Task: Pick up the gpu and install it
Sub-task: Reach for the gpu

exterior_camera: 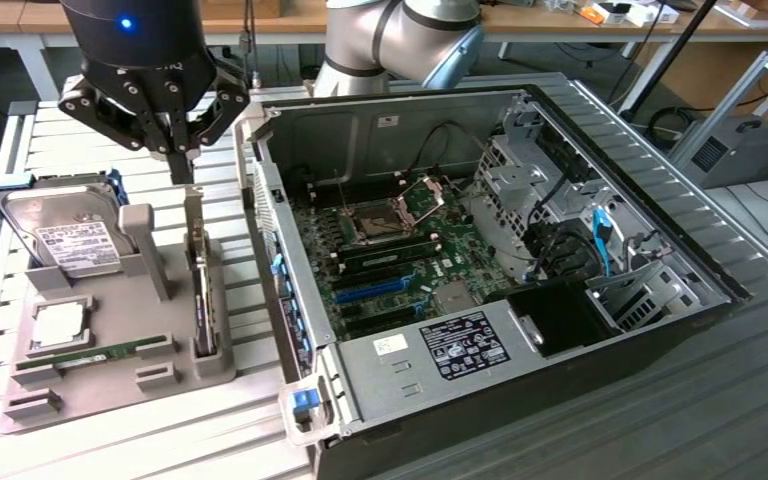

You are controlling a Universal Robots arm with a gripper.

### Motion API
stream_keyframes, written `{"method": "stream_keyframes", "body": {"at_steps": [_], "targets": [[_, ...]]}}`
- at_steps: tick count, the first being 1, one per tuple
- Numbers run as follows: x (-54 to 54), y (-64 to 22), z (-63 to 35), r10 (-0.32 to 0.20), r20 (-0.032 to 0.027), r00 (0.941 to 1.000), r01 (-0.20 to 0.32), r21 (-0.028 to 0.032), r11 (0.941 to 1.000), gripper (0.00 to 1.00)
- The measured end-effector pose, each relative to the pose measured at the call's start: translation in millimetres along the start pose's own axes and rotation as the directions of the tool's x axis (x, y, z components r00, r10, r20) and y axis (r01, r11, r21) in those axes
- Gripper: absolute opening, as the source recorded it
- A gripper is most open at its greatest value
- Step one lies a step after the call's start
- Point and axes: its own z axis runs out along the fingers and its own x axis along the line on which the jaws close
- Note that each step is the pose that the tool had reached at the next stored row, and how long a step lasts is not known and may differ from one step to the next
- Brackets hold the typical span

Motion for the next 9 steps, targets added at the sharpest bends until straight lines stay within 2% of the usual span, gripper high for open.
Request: {"method": "stream_keyframes", "body": {"at_steps": [9], "targets": [[1.3, -1.9, -0.1, 0.000, 0.0000, 1.0000, 0.000, 0.0001, 1.0000, 0.11]]}}
